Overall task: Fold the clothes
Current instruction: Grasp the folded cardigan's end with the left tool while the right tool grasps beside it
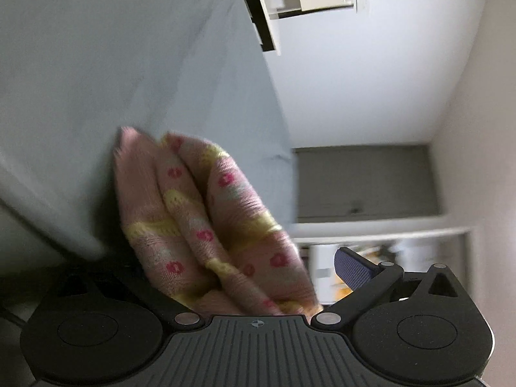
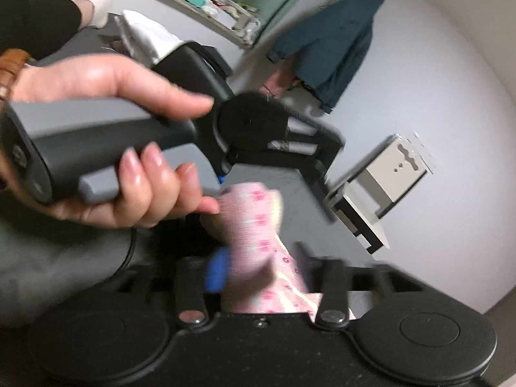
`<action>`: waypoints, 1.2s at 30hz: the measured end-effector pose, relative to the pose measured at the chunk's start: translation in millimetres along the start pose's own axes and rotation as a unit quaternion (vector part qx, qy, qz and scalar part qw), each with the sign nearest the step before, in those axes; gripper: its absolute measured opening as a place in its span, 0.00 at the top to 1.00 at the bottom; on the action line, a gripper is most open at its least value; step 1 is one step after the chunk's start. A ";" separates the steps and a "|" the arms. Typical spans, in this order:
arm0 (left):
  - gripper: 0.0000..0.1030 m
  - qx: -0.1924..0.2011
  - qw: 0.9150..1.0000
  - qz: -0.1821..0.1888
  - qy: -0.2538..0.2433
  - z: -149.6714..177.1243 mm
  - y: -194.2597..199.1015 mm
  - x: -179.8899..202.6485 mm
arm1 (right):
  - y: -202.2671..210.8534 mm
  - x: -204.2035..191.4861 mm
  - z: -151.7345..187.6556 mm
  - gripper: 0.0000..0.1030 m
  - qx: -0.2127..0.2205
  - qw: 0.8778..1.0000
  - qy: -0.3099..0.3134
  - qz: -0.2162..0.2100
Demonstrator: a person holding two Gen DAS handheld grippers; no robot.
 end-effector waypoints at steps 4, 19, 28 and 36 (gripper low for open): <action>0.04 0.019 0.998 -0.044 -0.029 2.9 6.7 -2.8 | 17.3 24.9 5.0 0.24 0.003 0.998 -0.032 -0.045; 0.68 0.100 0.967 -0.135 -0.190 2.0 33.5 24.1 | -49.1 162.3 180.2 0.18 -0.182 0.821 -0.503 -0.200; 0.72 0.138 0.954 -0.187 -0.189 -12.0 51.4 36.3 | -78.3 136.8 233.9 0.19 -0.204 0.708 -0.602 -0.307; 0.72 0.148 0.940 -0.228 -0.205 -5.8 15.4 29.2 | -86.8 128.6 238.9 0.16 -0.175 0.674 -0.634 -0.336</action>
Point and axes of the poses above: each gripper's, at about its wrist camera, not at the fingertips, and y roughly against the way its jaws point, x to its right, z to its underside, the point moved 7 cm from there along -y, roughly the way its jaws point, and after that the axes turned 9 degrees about y, right-handed, at the moved point
